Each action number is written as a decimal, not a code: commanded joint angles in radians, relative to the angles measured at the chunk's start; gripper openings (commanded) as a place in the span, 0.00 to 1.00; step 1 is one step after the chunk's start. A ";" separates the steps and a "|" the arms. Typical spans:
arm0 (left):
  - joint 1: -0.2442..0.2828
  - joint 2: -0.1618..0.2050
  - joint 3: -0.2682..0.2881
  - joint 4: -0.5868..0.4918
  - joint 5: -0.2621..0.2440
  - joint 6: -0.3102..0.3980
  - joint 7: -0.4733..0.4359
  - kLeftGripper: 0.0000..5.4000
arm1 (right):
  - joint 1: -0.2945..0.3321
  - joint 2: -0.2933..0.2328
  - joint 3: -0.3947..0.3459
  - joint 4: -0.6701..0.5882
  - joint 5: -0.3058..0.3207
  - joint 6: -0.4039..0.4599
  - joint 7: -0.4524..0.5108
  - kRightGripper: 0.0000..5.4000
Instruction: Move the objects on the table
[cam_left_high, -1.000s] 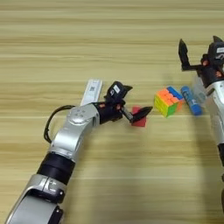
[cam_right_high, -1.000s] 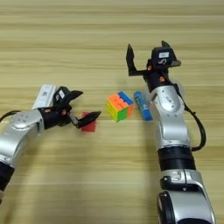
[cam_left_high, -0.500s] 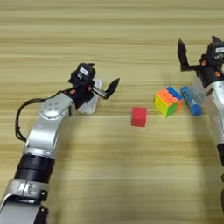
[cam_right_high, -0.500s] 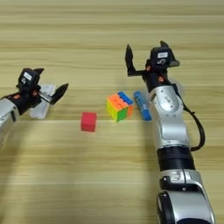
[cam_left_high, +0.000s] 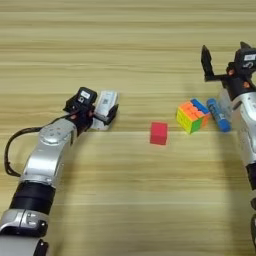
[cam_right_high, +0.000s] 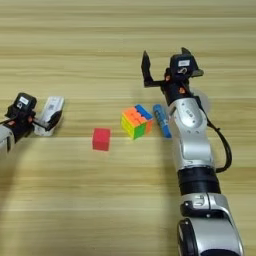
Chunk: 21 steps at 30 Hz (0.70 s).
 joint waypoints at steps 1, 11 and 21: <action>-0.003 0.000 -0.014 0.019 -0.027 0.054 -0.047 1.00 | -0.023 0.000 0.001 0.005 -0.009 0.006 -0.004 1.00; -0.028 -0.009 -0.021 0.076 -0.045 0.101 -0.072 1.00 | -0.021 0.001 0.001 0.001 -0.009 0.007 -0.004 1.00; -0.034 -0.013 0.003 0.085 -0.053 0.123 -0.058 0.89 | -0.020 0.001 0.000 0.001 -0.007 0.007 -0.004 1.00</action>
